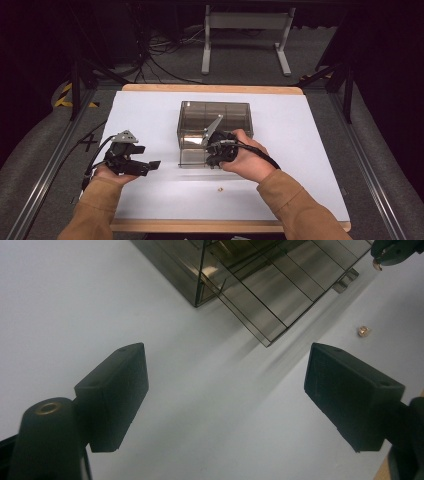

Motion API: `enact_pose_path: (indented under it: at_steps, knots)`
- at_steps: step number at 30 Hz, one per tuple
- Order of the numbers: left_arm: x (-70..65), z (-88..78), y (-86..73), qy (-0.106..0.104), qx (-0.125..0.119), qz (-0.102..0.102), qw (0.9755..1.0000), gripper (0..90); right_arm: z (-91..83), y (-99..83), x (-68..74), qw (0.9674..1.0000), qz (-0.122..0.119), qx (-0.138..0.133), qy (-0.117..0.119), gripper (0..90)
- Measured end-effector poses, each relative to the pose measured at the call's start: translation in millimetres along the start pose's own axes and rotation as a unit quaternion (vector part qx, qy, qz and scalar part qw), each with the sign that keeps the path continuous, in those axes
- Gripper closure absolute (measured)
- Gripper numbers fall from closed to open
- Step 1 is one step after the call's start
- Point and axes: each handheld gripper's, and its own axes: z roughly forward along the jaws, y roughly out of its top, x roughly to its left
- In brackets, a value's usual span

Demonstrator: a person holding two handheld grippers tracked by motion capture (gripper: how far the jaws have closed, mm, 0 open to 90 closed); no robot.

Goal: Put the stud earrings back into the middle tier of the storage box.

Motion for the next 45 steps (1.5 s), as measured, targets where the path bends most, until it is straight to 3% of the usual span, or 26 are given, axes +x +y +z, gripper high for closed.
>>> enact_pose_path:
  at_steps: [6, 12, 21, 45]
  knots:
    - [0.2, -0.8, 0.0, 0.001, 0.0, 0.0, 1.0, 18.2, 1.0, 0.2, -6.2, 0.9998, 0.019, 0.002, -0.008, 85.9]
    - [0.4, -0.7, 0.1, 0.0, 0.0, 0.002, 1.0, 18.2, 3.8, 0.9, -13.7, 0.9996, 0.022, 0.004, -0.014, 85.9]
    - [0.3, -0.9, 0.0, 0.001, 0.0, 0.0, 1.0, 18.3, 16.9, 2.4, -24.5, 0.9987, 0.036, 0.03, -0.019, 85.8]
    - [0.2, -0.6, 0.1, -0.001, 0.001, 0.001, 1.0, 18.2, 38.7, 2.8, -34.3, 0.9969, 0.027, 0.067, -0.031, 85.8]
